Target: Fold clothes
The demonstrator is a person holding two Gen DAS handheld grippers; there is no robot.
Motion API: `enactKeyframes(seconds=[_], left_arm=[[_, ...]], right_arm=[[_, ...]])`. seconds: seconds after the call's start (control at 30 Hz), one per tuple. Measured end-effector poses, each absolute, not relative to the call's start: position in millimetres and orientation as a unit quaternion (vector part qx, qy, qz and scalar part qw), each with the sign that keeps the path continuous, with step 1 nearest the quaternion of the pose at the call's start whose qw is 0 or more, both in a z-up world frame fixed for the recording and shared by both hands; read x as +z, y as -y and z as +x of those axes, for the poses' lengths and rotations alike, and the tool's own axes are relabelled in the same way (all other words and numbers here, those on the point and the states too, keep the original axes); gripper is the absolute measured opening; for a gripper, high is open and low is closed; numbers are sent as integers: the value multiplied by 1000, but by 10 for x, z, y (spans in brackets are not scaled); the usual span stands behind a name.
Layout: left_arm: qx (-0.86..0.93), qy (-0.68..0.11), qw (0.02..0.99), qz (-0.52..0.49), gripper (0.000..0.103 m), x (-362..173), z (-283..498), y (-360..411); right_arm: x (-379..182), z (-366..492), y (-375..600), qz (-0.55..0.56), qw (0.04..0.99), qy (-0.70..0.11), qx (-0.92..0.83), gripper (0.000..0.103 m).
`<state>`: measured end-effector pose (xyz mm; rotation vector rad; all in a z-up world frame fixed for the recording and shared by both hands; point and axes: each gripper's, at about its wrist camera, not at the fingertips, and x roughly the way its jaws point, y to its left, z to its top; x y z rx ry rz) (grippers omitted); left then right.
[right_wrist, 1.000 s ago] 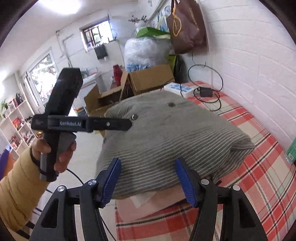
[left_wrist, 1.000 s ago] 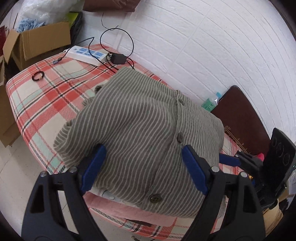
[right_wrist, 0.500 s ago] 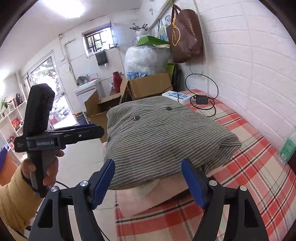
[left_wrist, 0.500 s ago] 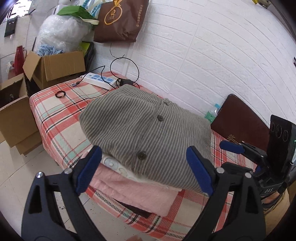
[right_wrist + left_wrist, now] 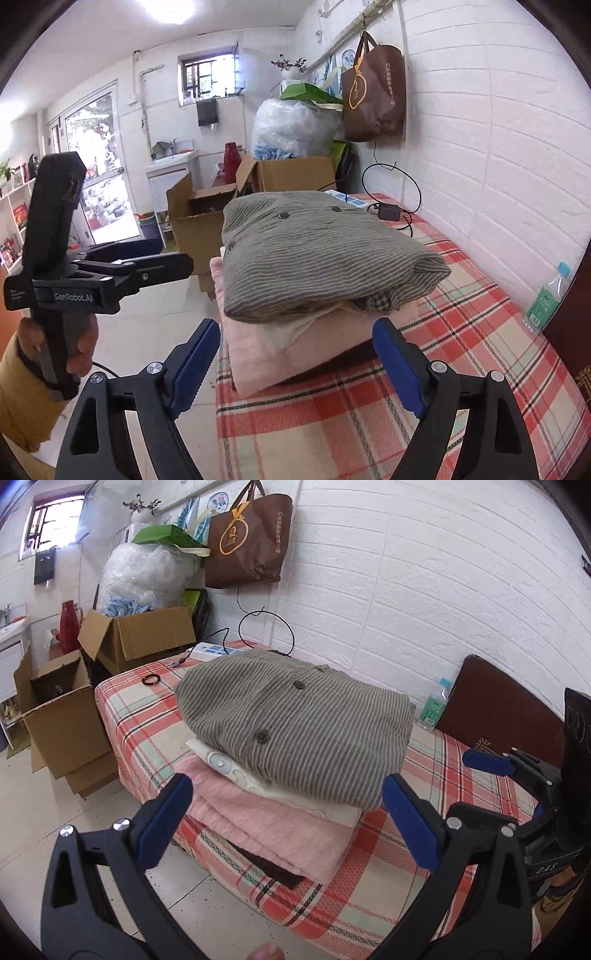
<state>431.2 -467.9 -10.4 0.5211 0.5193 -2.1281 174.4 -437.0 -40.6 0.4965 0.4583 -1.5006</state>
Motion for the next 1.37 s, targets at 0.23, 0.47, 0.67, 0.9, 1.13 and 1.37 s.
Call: enactKeyframes(seconds=[0.23,0.47,0.67,0.9,1.13,1.37], left_arm=[[-851,-184,440,219,103,1,4121,4455],[-845,-152,460,226,103,85,4039,4242],[-839,-153,472,223,103,112,4055,4136],[-834,-146,482,226,103,131,4034,4039],[-831,-136,489,227,103,117,3998,3996],[-822,-146,494,242,102,52,3997,4002]], right_arm=[[-373,1678,4216,236,678,-179,-673,87],[-318,1677,4052,233,675,-167,-680,87],[-289,1681,3939,233,674,-158,-683,87],[-281,1663,3868,235,675,-154,-682,87],[-304,1655,3847,243,676,-150,-679,87],[-319,1641,3830,248,680,-146,-675,87]])
